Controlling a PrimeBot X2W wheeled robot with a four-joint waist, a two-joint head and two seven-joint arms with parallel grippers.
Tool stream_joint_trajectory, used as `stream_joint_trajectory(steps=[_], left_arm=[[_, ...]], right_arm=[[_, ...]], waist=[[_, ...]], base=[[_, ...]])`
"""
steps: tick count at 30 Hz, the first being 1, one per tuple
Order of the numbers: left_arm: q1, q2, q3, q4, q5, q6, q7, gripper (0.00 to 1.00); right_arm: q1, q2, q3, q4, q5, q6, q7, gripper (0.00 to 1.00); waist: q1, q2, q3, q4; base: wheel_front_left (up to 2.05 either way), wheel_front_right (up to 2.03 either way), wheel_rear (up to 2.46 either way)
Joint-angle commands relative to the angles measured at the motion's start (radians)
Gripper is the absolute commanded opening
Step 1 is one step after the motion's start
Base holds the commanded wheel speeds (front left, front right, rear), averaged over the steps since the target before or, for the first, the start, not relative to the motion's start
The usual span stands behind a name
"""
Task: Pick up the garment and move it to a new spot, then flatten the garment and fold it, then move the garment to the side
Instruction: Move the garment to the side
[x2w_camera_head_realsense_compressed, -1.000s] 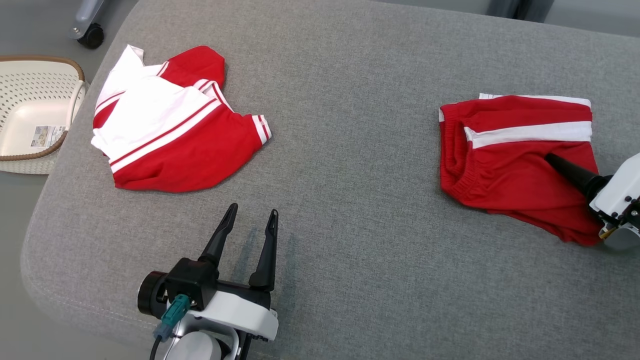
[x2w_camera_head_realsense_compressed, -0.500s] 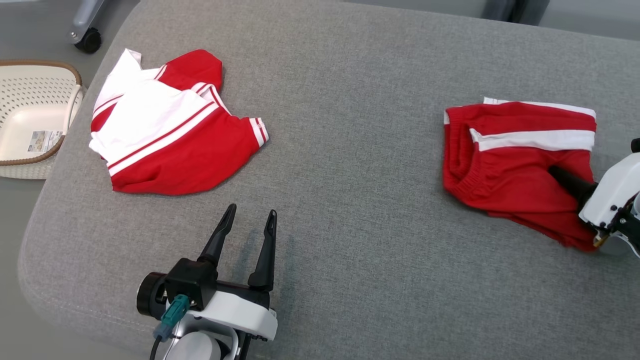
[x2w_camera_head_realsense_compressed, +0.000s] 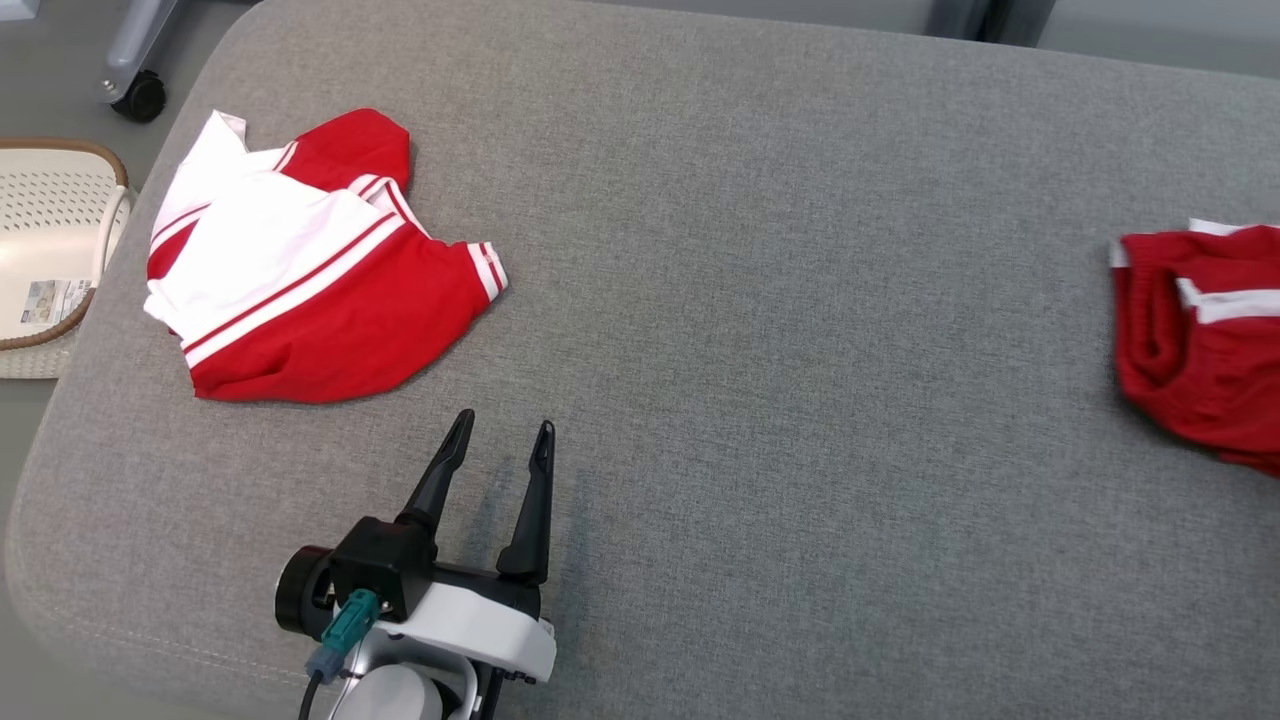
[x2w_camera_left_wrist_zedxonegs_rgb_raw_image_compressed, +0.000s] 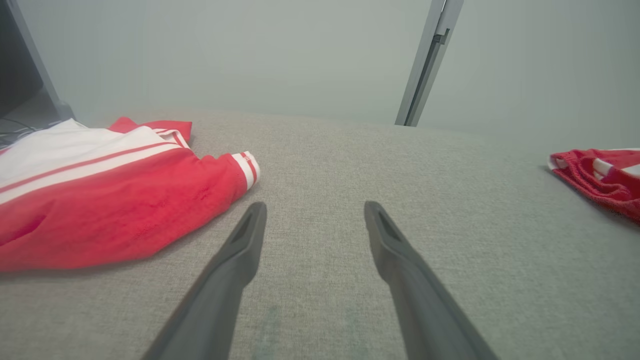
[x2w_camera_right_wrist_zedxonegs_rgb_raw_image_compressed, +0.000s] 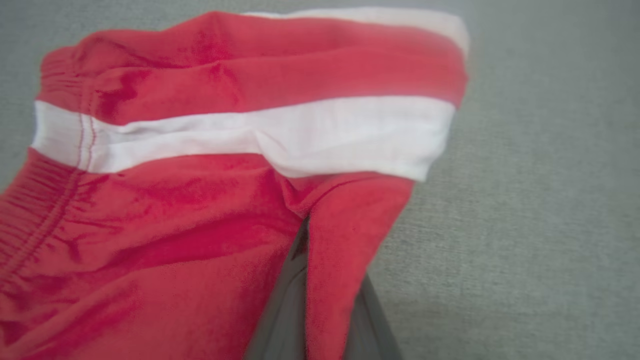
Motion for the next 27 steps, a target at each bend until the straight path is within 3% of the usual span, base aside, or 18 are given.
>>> stream_joint_trajectory(steps=[1, 17, 27], left_arm=[[-0.003, 0.004, 0.007, -0.001, -0.003, 0.002, 0.001, 1.00], [-0.008, 0.004, 0.040, -0.003, 0.021, -0.012, 0.001, 1.00], [0.001, 0.004, 0.048, -0.003, 0.026, -0.013, 0.001, 1.00]], right_arm=[[-0.009, -0.019, 0.008, 0.021, -0.011, -0.002, -0.011, 0.00], [-0.054, -0.121, 0.081, 0.276, -0.101, -0.002, -0.075, 0.00], [-0.098, -0.078, 0.079, 0.433, -0.132, -0.002, -0.099, 0.00]], waist=[[0.0000, 0.0000, -0.001, -0.002], [0.0000, 0.0000, 0.014, -0.005], [0.0000, 0.0000, 0.033, -0.014]], base=[[0.00, 0.00, 0.00], [0.00, 0.00, 0.00], [0.00, 0.00, 0.00]])
